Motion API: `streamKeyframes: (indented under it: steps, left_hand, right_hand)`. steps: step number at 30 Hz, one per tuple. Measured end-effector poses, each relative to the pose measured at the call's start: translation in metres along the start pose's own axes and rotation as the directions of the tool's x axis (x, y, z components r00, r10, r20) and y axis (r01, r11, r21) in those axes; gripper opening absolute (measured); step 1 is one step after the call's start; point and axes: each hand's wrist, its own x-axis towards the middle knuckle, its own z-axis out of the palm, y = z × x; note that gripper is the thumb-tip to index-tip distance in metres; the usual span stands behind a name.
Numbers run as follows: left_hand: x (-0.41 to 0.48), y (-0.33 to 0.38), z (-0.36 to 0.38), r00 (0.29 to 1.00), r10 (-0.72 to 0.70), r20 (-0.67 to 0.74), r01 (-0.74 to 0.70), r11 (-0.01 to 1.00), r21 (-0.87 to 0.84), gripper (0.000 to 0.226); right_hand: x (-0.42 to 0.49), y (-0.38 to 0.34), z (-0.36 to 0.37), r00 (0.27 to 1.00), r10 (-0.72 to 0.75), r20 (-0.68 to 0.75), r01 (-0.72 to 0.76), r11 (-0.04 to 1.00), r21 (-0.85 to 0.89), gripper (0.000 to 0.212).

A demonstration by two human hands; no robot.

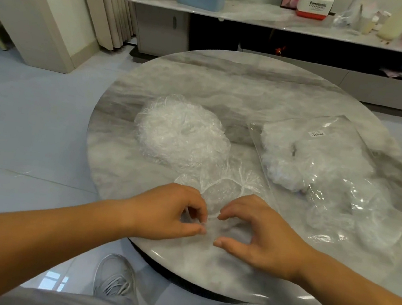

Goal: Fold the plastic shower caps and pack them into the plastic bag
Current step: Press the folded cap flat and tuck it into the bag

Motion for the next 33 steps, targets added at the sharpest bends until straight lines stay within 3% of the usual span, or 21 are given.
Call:
streamKeyframes:
  steps: [8, 11, 14, 17, 22, 25, 30, 33]
  left_hand:
    - [0.006, 0.003, 0.004, 0.999, -0.039, 0.009, 0.040, 0.992, -0.115, 0.022]
    - [0.005, -0.001, 0.002, 0.998, -0.053, -0.023, 0.049, 0.985, -0.164, 0.035]
    - [0.004, -0.007, -0.003, 0.997, -0.066, -0.030, 0.063, 0.993, -0.098, 0.049]
    - [0.001, -0.014, -0.006, 0.999, -0.040, -0.017, 0.040, 0.999, 0.025, 0.036]
    - [-0.003, -0.012, -0.010, 1.000, -0.024, -0.018, 0.027, 0.988, 0.149, 0.009]
    - [0.000, -0.008, -0.010, 0.996, -0.086, -0.025, 0.089, 0.991, 0.097, 0.009]
    - [0.012, -0.006, -0.003, 0.949, -0.309, -0.070, 0.305, 0.951, -0.055, 0.018]
    - [0.018, -0.005, -0.002, 0.914, -0.386, -0.124, 0.392, 0.919, 0.027, 0.030]
  right_hand:
    - [0.005, 0.003, 0.006, 0.993, 0.116, 0.005, -0.115, 0.972, 0.203, 0.014]
    - [0.005, 0.003, 0.004, 0.982, 0.188, 0.012, -0.183, 0.935, 0.303, 0.008]
    - [0.005, 0.001, 0.000, 0.964, 0.266, 0.005, -0.246, 0.885, 0.395, 0.010]
    - [0.003, -0.001, -0.003, 0.948, 0.317, 0.031, -0.296, 0.844, 0.447, 0.012]
    - [0.004, -0.002, -0.003, 0.920, 0.390, 0.020, -0.360, 0.828, 0.431, 0.013]
    - [0.007, 0.000, -0.003, 0.904, 0.427, -0.020, -0.388, 0.839, 0.382, 0.015]
    - [0.011, 0.006, 0.001, 0.875, 0.480, -0.052, -0.471, 0.872, 0.132, 0.017]
    - [0.014, 0.005, 0.002, 0.868, 0.492, -0.063, -0.488, 0.870, 0.075, 0.011]
